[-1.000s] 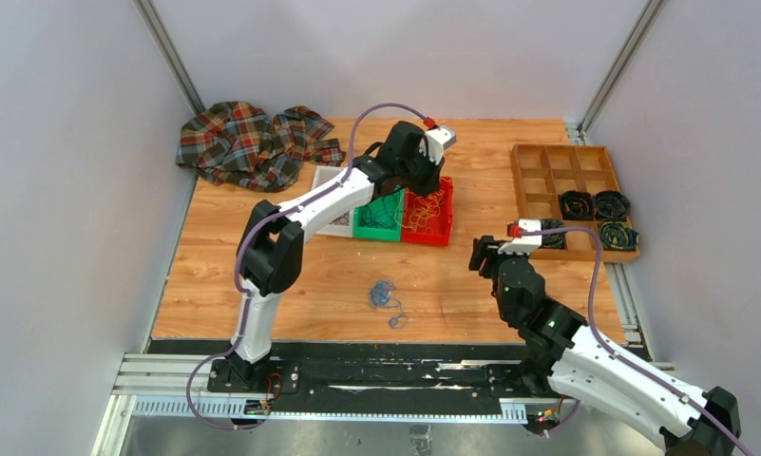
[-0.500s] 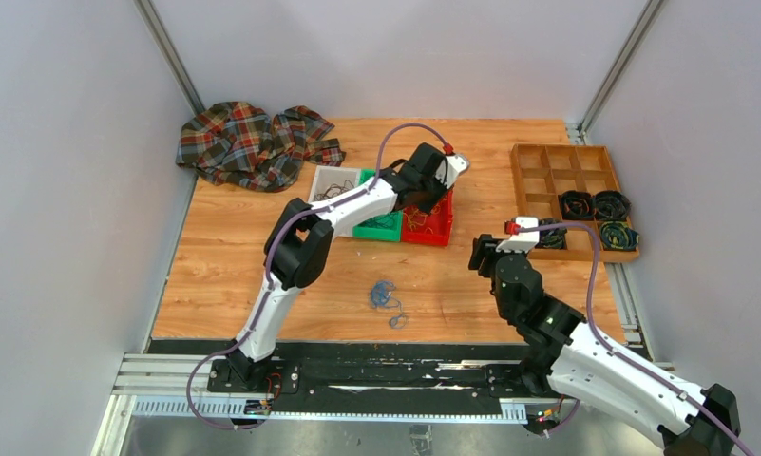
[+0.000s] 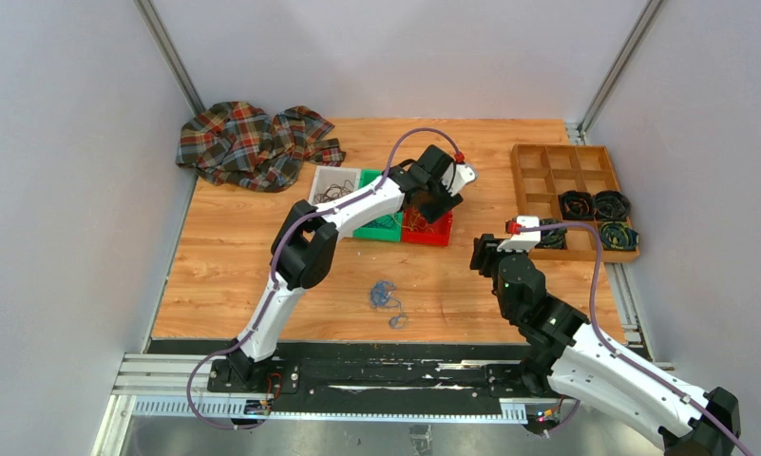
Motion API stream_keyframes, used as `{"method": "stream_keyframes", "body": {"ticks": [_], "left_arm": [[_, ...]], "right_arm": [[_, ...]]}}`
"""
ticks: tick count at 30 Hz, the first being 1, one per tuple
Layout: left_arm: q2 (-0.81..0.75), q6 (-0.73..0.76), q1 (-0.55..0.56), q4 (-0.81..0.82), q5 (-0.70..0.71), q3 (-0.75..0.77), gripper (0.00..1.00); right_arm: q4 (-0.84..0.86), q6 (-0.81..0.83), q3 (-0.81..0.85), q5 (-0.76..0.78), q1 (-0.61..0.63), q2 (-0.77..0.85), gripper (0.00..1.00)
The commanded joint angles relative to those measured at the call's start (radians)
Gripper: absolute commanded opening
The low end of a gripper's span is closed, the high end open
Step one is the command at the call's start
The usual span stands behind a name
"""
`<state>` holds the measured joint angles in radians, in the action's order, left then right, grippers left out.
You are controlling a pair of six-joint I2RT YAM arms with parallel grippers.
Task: Untangle the cables
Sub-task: Place the cable in the bin.
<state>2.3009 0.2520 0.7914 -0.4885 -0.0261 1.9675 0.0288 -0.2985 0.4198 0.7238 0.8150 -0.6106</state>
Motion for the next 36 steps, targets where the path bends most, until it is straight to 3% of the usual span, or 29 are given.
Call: {"method": "stream_keyframes", "body": {"ticks": [1,6,15,18,23,25,29,36], "left_arm": [[-0.062,0.098,0.000,-0.136,-0.039,0.069,0.68],[-0.123,0.143,-0.004,-0.223,-0.064,0.079,0.96],[-0.252,0.191,-0.036,-0.347,-0.127,0.076,0.98],[-0.295,0.144,-0.080,-0.349,-0.134,0.025,0.95],[-0.305,-0.038,-0.213,-0.332,-0.239,-0.052,0.67],[-0.315,-0.114,-0.247,-0.285,-0.326,-0.114,0.61],[-0.348,-0.184,-0.253,-0.191,-0.378,-0.234,0.62],[-0.307,-0.220,-0.252,-0.168,-0.362,-0.248,0.58]], "right_arm": [[-0.005,0.008,0.029,-0.004,-0.014,0.007,0.54],[-0.010,0.011,0.035,-0.011,-0.014,0.008,0.53],[-0.010,0.010,0.043,-0.017,-0.014,-0.005,0.52],[-0.010,0.009,0.043,-0.018,-0.014,-0.002,0.52],[-0.001,-0.002,0.037,-0.027,-0.013,-0.017,0.51],[0.002,-0.007,0.037,-0.032,-0.014,-0.024,0.50],[0.009,-0.011,0.035,-0.032,-0.013,-0.029,0.50],[0.012,-0.013,0.039,-0.038,-0.014,-0.035,0.49]]}}
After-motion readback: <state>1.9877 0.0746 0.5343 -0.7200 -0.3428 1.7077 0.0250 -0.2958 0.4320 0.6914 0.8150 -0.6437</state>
